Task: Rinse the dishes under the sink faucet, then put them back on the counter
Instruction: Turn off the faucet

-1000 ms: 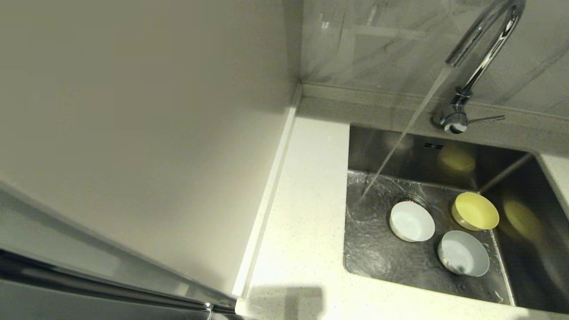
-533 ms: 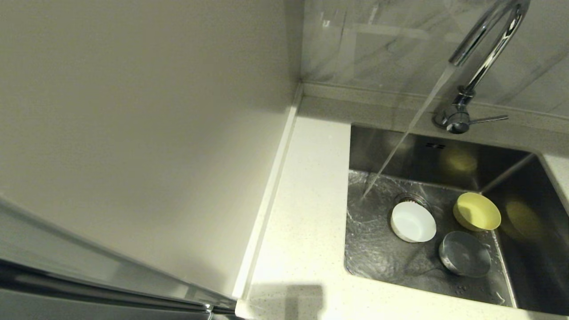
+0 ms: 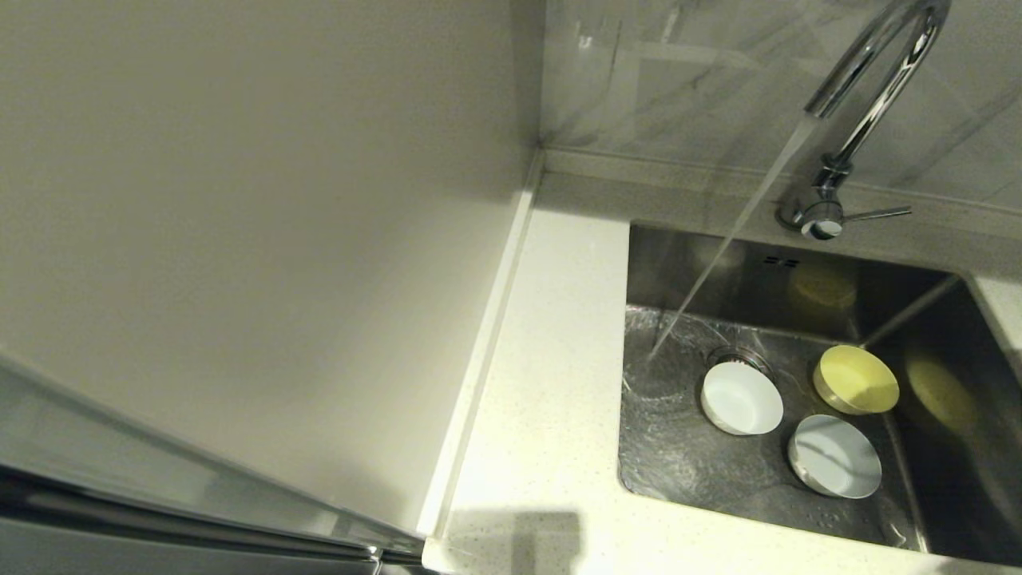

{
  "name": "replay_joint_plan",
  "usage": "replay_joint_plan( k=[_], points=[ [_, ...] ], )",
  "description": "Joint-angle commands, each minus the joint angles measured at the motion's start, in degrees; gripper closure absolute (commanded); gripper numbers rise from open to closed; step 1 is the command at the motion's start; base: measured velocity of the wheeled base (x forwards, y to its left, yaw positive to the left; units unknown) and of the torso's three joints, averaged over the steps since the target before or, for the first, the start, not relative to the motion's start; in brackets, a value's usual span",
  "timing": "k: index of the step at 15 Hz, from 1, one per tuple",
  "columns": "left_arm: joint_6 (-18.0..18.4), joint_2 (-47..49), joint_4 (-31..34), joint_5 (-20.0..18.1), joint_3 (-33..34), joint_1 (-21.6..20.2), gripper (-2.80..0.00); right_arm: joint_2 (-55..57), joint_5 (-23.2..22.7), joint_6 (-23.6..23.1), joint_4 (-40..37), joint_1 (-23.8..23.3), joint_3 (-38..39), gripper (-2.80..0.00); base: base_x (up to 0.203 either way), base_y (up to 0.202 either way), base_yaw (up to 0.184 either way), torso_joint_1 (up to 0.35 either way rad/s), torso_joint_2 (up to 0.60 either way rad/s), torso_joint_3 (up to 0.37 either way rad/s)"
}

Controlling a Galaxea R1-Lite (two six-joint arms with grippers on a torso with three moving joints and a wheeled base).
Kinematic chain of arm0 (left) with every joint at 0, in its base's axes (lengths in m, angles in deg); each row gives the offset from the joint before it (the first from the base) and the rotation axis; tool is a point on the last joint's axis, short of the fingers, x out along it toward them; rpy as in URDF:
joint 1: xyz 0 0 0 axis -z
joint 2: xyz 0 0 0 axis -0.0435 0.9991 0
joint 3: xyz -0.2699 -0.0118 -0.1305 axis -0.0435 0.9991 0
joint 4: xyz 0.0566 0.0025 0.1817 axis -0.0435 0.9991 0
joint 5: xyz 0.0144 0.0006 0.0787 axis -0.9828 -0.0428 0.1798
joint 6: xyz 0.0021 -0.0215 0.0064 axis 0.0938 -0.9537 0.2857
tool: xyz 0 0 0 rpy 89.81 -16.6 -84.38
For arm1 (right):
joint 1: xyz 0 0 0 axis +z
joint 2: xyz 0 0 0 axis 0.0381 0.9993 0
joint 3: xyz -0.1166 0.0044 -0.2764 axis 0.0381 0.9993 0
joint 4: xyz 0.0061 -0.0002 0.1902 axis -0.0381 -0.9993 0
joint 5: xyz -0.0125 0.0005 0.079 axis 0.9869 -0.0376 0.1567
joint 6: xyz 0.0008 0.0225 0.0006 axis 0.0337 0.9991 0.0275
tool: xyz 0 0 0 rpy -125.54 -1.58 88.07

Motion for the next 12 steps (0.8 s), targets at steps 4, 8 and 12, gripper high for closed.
replay_joint_plan(
  k=[4, 8, 12],
  points=[
    [0.0, -0.2, 0.0, 0.0, 0.0, 0.0, 0.00, 2.0, -18.5, 0.8, 6.9, -6.6, 7.3, 0.00, 0.000, 0.000, 0.000, 0.000, 0.00, 0.000],
    [0.0, -0.2, 0.0, 0.1, 0.0, 0.0, 0.00, 1.7, -22.4, -1.7, 11.5, -6.6, 11.9, 0.00, 0.000, 0.000, 0.000, 0.000, 0.00, 0.000],
    [0.0, -0.2, 0.0, 0.0, 0.0, 0.0, 0.00, 1.8, -24.1, -12.4, 11.5, 0.6, 14.3, 0.00, 0.000, 0.000, 0.000, 0.000, 0.00, 0.000]
  ],
)
